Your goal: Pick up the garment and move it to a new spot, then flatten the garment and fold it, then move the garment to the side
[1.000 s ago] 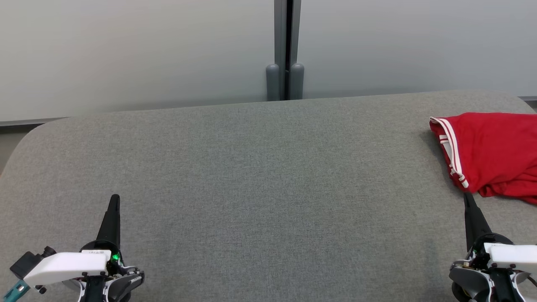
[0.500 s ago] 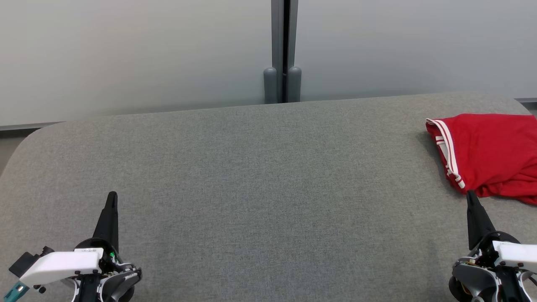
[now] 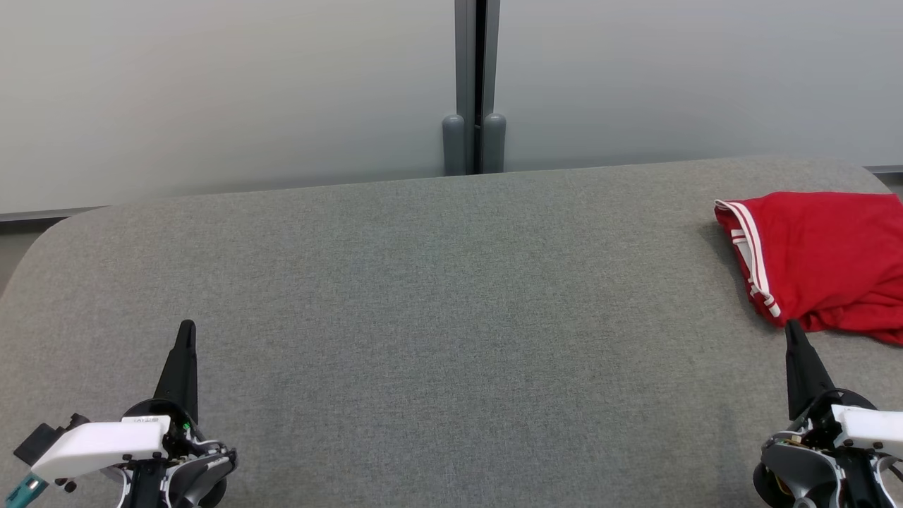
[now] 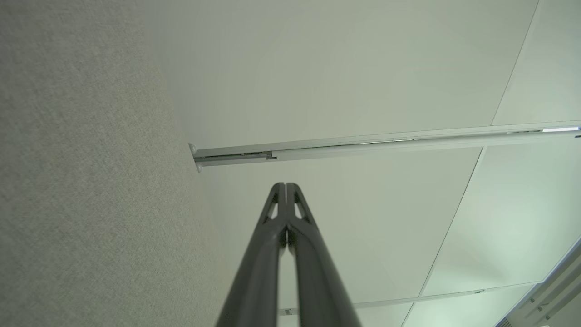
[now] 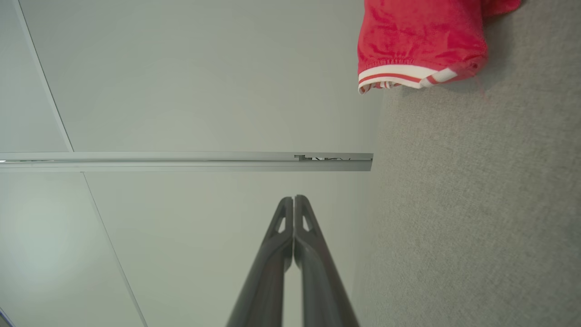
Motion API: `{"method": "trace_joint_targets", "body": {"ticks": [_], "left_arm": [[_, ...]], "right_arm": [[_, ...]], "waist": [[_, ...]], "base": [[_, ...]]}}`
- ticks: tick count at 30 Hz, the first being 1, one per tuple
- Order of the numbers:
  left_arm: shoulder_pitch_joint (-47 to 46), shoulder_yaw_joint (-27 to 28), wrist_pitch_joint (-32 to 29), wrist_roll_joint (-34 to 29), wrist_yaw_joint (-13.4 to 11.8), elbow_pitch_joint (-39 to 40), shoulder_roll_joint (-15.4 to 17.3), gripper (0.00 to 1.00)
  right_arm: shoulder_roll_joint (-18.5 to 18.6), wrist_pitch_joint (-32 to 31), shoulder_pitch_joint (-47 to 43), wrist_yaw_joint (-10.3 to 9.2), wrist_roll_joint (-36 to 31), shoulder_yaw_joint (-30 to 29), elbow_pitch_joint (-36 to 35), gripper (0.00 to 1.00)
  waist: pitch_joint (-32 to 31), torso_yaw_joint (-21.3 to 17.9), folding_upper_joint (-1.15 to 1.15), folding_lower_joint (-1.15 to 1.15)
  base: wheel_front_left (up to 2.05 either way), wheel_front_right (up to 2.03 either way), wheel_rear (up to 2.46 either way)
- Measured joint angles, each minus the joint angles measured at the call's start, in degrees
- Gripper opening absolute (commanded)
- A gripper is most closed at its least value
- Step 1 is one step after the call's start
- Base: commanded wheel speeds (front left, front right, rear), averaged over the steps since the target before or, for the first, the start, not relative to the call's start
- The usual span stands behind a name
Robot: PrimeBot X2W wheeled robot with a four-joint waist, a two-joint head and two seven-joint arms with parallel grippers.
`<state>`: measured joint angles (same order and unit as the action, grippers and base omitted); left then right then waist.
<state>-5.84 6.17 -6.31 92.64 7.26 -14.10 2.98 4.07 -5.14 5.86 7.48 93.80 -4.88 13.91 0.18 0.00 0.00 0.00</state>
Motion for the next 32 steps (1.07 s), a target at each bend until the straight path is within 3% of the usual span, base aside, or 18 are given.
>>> {"method": "trace_joint_targets", "body": {"ticks": [32], "left_arm": [[-0.01, 0.14, -0.14, -0.02, 0.00, 0.00, -0.04, 0.00]], "right_arm": [[-0.43, -0.43, 0.02, 0.00, -0.32, -0.47, 0.03, 0.00]], "waist": [[0.00, 0.00, 0.00, 0.00]], "base": [[0.00, 0.00, 0.00]]}}
